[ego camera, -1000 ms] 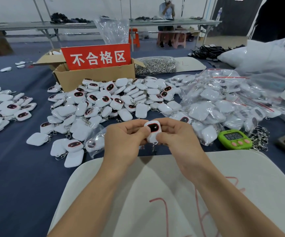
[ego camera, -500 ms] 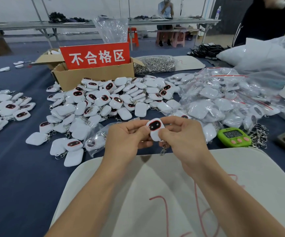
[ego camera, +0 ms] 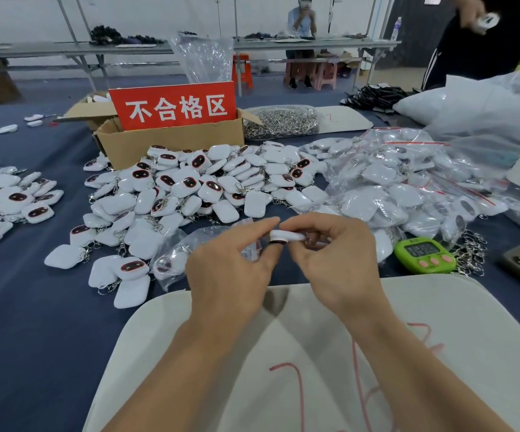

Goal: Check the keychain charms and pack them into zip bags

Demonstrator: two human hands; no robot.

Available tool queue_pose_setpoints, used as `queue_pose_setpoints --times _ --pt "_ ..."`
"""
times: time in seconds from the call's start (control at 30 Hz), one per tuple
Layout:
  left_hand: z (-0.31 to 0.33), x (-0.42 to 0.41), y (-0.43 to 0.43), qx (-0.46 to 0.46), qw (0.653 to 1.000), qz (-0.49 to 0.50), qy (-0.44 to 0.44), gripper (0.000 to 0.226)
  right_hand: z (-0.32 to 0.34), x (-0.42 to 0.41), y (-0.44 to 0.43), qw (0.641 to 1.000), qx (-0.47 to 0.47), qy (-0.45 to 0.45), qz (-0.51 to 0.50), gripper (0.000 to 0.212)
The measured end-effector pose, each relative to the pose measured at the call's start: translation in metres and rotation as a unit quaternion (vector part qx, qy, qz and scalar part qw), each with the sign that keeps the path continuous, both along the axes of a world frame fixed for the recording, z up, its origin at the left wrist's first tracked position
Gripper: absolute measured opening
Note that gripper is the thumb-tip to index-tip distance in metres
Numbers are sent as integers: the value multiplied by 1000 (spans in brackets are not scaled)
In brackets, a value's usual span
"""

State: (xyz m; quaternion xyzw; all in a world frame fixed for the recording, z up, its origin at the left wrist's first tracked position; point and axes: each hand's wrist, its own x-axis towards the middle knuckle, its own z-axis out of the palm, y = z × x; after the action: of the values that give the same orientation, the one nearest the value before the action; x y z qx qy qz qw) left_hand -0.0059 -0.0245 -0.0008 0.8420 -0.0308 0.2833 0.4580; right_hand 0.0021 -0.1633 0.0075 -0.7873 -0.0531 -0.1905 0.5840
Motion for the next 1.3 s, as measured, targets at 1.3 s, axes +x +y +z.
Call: queue_pose_setpoints --times 1.3 --pt "-1 14 10 -250 956 -117 99 10 10 1 -7 983 71 122 115 53"
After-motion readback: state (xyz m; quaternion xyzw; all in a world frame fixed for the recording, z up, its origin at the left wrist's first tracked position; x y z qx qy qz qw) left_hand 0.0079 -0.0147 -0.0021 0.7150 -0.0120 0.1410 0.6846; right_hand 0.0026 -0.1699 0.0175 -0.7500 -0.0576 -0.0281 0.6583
